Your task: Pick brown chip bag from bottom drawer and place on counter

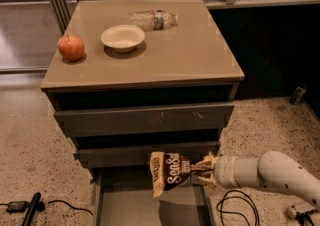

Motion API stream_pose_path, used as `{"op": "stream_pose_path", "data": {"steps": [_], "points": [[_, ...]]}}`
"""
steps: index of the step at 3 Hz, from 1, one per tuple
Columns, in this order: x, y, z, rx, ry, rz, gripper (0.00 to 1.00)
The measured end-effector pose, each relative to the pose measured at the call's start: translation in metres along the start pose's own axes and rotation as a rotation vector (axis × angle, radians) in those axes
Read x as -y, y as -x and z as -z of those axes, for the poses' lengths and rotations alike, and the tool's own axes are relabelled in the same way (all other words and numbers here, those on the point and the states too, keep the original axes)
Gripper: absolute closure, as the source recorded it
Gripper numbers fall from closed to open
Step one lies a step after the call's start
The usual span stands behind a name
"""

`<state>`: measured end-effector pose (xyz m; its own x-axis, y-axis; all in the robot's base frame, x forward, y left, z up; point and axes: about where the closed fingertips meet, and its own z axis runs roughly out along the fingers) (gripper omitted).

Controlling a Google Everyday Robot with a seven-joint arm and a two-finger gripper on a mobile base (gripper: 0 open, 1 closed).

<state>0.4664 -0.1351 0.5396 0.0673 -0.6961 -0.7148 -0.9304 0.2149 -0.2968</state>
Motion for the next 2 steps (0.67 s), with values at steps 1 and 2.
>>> {"op": "stream_pose_path", "data": {"steps": [1, 2], "points": [[0.039, 0.033, 0.042, 0.018, -0.076, 0.042, 1.0], [0.078, 0.07, 0.104, 0.042, -0.174, 0.095, 1.0]]}}
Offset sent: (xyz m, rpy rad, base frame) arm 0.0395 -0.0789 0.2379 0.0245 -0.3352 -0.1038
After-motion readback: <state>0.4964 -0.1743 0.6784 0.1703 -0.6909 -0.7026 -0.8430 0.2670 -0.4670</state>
